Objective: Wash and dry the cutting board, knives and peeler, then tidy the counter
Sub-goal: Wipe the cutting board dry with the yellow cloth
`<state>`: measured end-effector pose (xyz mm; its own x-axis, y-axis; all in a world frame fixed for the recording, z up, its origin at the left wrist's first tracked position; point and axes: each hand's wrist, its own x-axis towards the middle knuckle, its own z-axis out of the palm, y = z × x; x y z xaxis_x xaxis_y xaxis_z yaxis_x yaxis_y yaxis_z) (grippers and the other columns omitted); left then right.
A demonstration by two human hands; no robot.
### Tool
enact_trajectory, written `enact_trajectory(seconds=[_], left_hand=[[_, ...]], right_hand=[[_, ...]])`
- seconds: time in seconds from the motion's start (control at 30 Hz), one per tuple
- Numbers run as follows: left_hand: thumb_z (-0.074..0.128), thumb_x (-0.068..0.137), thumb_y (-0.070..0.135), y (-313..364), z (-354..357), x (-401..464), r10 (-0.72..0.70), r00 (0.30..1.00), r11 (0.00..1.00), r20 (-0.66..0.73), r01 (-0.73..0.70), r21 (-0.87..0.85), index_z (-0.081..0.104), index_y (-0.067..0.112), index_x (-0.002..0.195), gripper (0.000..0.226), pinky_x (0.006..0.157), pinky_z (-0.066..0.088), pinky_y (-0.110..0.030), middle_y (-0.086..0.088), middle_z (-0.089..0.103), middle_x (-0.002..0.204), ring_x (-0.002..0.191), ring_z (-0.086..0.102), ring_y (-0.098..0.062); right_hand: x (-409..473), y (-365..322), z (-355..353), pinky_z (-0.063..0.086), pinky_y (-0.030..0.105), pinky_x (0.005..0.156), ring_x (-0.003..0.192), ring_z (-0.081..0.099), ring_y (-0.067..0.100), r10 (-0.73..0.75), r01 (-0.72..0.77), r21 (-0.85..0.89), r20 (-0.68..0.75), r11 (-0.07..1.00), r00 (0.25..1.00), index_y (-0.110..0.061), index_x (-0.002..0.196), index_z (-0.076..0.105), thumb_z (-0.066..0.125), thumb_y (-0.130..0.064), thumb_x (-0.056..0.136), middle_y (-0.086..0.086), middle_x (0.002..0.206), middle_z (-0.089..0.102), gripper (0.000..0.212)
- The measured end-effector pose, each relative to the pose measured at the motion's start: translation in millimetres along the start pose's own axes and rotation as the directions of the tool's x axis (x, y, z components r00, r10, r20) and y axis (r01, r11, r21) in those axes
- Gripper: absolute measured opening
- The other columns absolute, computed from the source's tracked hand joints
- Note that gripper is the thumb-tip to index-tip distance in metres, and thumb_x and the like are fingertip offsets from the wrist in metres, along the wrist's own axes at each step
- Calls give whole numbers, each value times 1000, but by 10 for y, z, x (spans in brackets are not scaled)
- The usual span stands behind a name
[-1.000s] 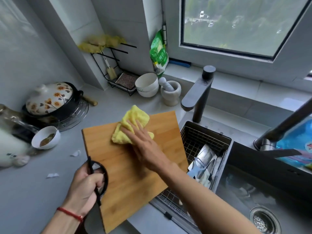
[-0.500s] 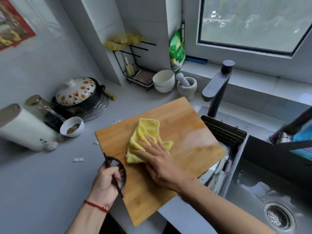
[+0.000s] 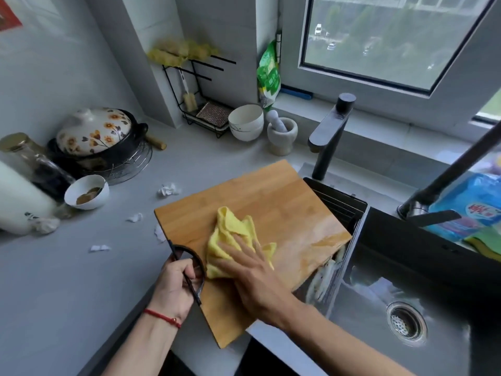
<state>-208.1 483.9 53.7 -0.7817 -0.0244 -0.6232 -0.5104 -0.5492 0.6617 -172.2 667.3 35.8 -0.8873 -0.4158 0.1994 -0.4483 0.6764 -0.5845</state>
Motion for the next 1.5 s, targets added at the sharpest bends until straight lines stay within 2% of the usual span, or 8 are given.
enact_trajectory(seconds=[0.13,0.3,0.7,0.83,0.93,1.1,1.27,1.5], left_hand=[[30,53,-12,-35,-58,-15,25,999,1000,-22,-25,-3,42,9,74,32,47,52,-25,-9,52,71,51,58,-25],[34,52,-8,-70,-126,-28,32,997,999,-69,-30,36,26,26,76,42,43,40,-20,-2,37,71,52,43,-21],[32,54,-6,-255,96,-28,22,995,1000,-96,-24,-13,21,27,73,39,54,40,-26,-2,36,65,53,41,-19],[32,52,-6,-258,139,-172,46,989,999,-139,-46,2,17,27,75,43,46,35,-22,2,33,58,47,36,-16],[30,53,-8,-316,254,-266,62,986,998,-155,-63,0,15,24,76,42,37,31,-13,6,28,47,36,30,-12],[28,57,-7,-334,363,-328,93,985,996,-148,-91,18,12,24,65,35,34,29,-14,7,24,43,33,25,-12],[29,53,-5,-358,441,-434,52,990,998,-132,-47,38,11,27,62,38,36,26,-13,7,22,42,32,22,-13],[30,51,-7,-285,462,-500,59,991,995,-122,-48,87,11,28,65,42,36,27,-12,7,21,44,31,21,-13]], right_hand=[[-331,641,-415,26,45,124,149,35,28,153,-158,-37,-115,987,982,-19,143,59,49,-12,105,4,159,43,40],[-476,1268,-878,37,43,112,130,50,35,664,-658,128,-276,742,695,-19,139,62,48,5,97,10,142,56,50],[-779,-21,-182,25,39,123,148,36,18,-50,54,124,-41,991,998,-25,143,58,46,-20,105,-4,157,44,40],[-878,819,-717,36,25,113,141,47,24,397,-378,125,-225,917,890,-23,143,58,43,2,95,-6,153,47,56],[-618,923,-790,40,40,108,127,52,34,586,-567,152,-252,810,770,-18,139,63,47,1,97,10,141,59,48],[-645,-194,-193,36,44,112,132,52,20,57,-39,111,-164,993,985,-26,133,65,47,-18,99,-2,142,60,39],[-1221,62,-286,25,47,124,152,32,22,-235,235,65,-9,970,972,-21,137,63,56,-8,102,-3,160,42,38],[-768,951,-771,44,48,109,135,50,32,451,-445,88,-281,891,847,-25,139,62,53,-7,102,6,150,53,43]])
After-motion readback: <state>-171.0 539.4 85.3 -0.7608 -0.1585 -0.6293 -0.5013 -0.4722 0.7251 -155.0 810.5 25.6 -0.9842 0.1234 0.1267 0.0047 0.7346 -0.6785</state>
